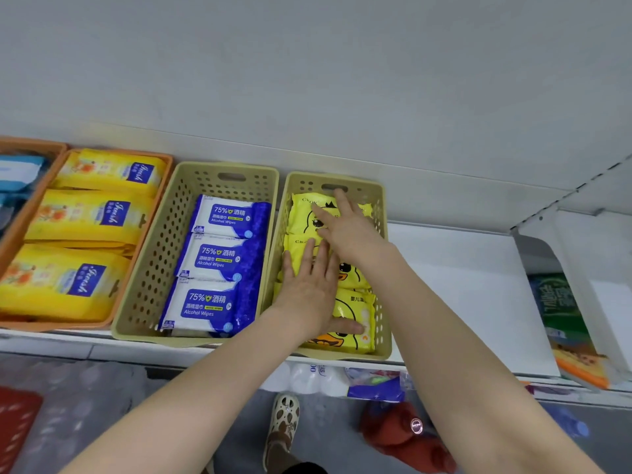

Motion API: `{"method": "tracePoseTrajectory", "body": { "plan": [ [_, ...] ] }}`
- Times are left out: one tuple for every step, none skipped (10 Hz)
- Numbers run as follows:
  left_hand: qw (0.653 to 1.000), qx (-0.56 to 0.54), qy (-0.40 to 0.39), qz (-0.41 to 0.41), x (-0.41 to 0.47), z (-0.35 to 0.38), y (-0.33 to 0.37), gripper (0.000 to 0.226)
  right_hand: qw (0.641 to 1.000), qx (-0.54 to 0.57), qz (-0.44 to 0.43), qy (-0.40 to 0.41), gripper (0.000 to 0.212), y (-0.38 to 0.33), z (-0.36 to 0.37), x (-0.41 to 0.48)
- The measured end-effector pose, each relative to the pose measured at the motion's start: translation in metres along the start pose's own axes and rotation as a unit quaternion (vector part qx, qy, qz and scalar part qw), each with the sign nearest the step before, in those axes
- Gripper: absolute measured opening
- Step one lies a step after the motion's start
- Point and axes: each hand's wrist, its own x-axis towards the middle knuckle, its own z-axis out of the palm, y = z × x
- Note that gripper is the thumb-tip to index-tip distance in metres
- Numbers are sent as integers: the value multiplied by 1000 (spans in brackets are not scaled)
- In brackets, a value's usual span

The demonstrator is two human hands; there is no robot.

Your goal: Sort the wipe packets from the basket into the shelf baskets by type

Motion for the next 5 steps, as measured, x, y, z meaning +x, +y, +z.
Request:
{"method": "tracePoseTrajectory", "body": {
  "plan": [
    [1000, 5, -10, -3, 4, 1, -1, 135, 1000, 2, 1, -12, 52, 3, 9, 0],
    [1000, 13, -14, 1, 0, -7, -2, 132, 999, -22, -17, -28, 53, 6, 0, 0],
    [998, 35, 37, 30, -15, -25, -6, 113, 1000, 9, -8, 17, 48, -1, -22, -19],
    [981, 65, 165, 81, -44, -50, -24, 82, 983, 87, 5, 162, 42, -14, -60, -57],
    [949, 10, 299, 95, -84, -68, -57, 53, 912, 199, 13, 358, 36, -26, -103, -115]
  ]
}}
